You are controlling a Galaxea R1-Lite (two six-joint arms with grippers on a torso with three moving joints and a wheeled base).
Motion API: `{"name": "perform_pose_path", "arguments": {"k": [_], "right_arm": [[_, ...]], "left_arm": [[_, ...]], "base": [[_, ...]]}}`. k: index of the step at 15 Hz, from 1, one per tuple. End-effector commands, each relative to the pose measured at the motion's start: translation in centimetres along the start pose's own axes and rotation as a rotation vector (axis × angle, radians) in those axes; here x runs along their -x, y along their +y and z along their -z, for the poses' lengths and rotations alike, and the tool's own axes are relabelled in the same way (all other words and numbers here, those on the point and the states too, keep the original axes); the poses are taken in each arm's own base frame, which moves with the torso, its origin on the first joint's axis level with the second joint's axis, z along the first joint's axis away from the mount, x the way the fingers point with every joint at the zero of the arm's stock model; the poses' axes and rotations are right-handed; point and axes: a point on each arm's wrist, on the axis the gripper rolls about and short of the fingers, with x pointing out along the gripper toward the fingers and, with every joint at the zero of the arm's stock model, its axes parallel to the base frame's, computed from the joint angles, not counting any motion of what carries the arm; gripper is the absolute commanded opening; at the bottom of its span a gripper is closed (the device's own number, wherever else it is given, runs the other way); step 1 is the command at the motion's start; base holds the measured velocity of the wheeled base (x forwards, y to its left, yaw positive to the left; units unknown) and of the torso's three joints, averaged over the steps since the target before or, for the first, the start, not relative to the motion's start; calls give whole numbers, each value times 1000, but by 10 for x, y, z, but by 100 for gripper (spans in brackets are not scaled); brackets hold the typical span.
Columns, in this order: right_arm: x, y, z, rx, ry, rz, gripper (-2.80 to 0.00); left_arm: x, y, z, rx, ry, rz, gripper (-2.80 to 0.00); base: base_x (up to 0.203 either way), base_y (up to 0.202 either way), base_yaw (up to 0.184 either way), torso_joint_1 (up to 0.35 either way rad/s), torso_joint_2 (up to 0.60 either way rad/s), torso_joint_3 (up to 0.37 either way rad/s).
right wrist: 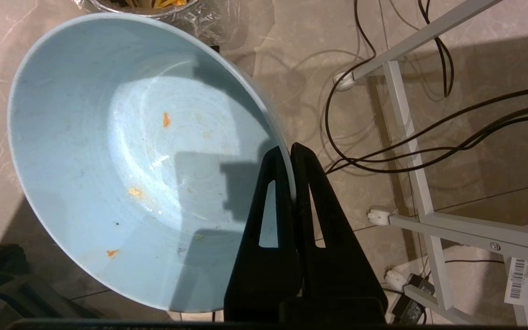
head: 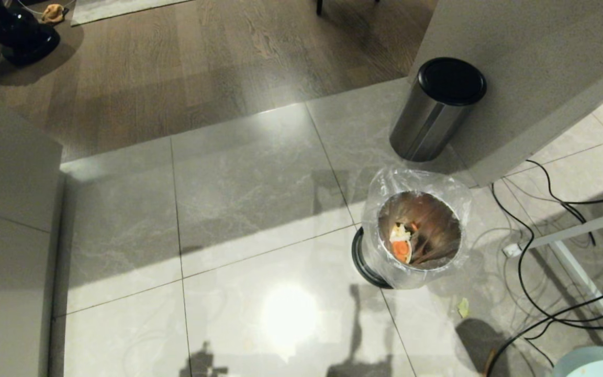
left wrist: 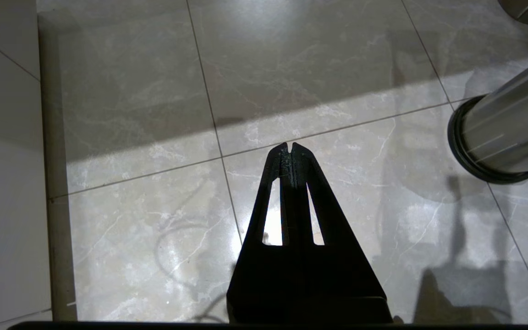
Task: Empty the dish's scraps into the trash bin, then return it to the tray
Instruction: Put the bowl back to the table
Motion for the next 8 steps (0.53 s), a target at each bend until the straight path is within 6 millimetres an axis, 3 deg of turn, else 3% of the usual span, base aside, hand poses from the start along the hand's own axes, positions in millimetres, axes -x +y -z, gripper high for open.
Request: {"name": "perform_pose_path", "arguments": {"k": [1,8], "right_arm": [[0,0,0,2,3,-1,-280],[0,0,0,-21,3,-1,-280]], "left_arm": [[0,0,0,0,0,-1,-280],[0,0,0,0,-1,1,-280]], "base": [[0,0,0,0,0,0],[0,0,0,0,0,0]]}}
